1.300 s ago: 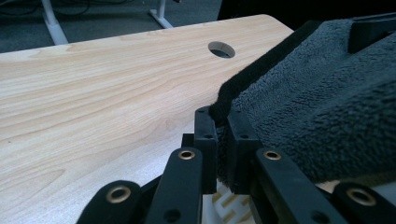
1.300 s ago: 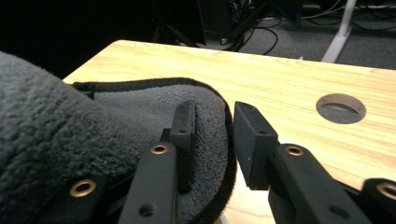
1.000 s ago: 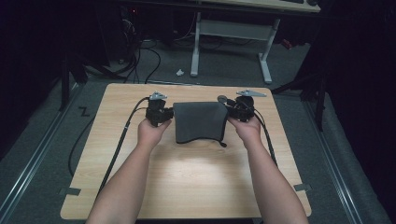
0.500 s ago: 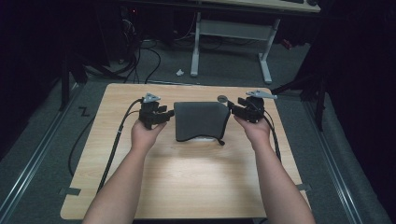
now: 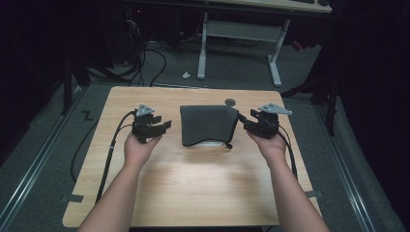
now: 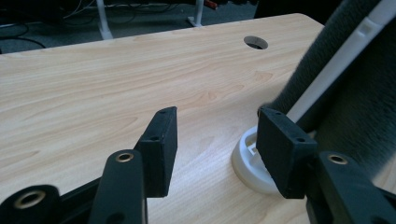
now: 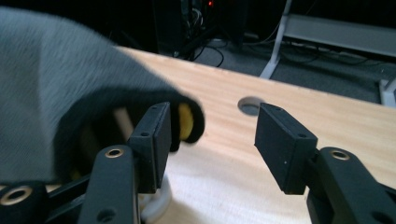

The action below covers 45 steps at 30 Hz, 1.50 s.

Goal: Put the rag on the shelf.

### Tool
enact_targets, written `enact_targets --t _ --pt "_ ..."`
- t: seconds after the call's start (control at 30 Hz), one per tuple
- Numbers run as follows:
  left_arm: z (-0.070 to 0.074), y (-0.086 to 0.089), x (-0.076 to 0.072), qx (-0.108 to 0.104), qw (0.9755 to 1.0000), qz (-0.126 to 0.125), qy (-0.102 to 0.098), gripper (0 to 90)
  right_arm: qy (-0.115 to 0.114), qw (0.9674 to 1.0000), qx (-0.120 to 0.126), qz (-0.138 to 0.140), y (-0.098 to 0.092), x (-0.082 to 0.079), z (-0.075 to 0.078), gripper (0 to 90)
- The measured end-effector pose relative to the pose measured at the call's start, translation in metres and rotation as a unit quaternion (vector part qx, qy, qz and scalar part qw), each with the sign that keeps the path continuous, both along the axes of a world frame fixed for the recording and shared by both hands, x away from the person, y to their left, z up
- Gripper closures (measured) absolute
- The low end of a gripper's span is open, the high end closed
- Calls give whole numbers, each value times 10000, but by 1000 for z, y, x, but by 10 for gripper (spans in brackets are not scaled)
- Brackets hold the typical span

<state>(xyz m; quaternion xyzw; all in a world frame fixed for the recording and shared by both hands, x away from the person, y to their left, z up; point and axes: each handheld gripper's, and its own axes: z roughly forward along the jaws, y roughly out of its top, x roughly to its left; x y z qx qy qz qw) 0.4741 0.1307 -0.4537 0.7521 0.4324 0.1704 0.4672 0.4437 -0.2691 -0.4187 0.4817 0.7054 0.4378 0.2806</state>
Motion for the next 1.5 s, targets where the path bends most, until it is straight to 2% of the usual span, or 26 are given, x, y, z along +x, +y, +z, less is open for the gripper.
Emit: enact_targets --t 0.07,0.17,0.2,0.27,0.37,0.47,0.57,0.63,0.83,0.9,0.93,1.0,1.17,1.23,1.3,1.37,1.43,1.5 --pt "0 2 -5 -22 10000 -38 -39 473 -153 9999 -59 -17 0 -8 -4 453" --pt "0 4 -13 -16 9999 -110 -57 472 -84 9998 -183 95 1 -17 -8 433" --pt "0 5 -15 4 9999 -151 -69 472 -203 9994 -229 139 1 -22 -11 432" --pt "-1 4 -23 89 9997 -179 -115 472 -189 9993 -267 185 2 -29 -14 423" --pt "-4 6 -35 48 9995 -261 -177 470 -8 9991 -358 238 3 -41 -18 396" --pt "-10 7 -48 121 9990 -404 -128 475 -231 9981 -486 299 6 -56 -23 409" --pt "-19 9 -64 157 9985 -499 -132 480 -149 9979 -521 350 9 -70 -29 411" --pt "-25 11 -74 140 9983 -562 -78 484 -210 9980 -488 350 10 -78 -33 423" --pt "-41 19 -109 239 9972 -702 -25 477 -141 9980 -458 417 17 -101 -52 465" --pt "-47 22 -120 188 9970 -745 40 476 -137 9974 -561 429 21 -110 -61 474" --pt "-50 24 -126 230 9968 -761 81 476 -121 9971 -599 450 23 -114 -65 474" --pt "-56 26 -137 312 9965 -762 148 473 -74 9972 -596 440 26 -120 -71 474" --pt "-73 30 -164 290 9956 -831 319 460 48 9969 -652 438 32 -138 -85 462" --pt "-76 23 -168 337 9937 -958 467 459 42 9978 -575 342 31 -148 -93 471" --pt "-75 17 -169 440 9930 -1027 373 448 179 9970 -639 395 33 -155 -99 473" --pt "-72 13 -166 363 9928 -1083 359 447 130 9962 -748 422 34 -157 -100 472" --pt "-72 13 -166 305 9926 -1119 369 445 133 9963 -756 374 34 -157 -100 469" --pt "-72 15 -168 427 9925 -1098 316 444 121 9965 -751 340 33 -156 -100 467"
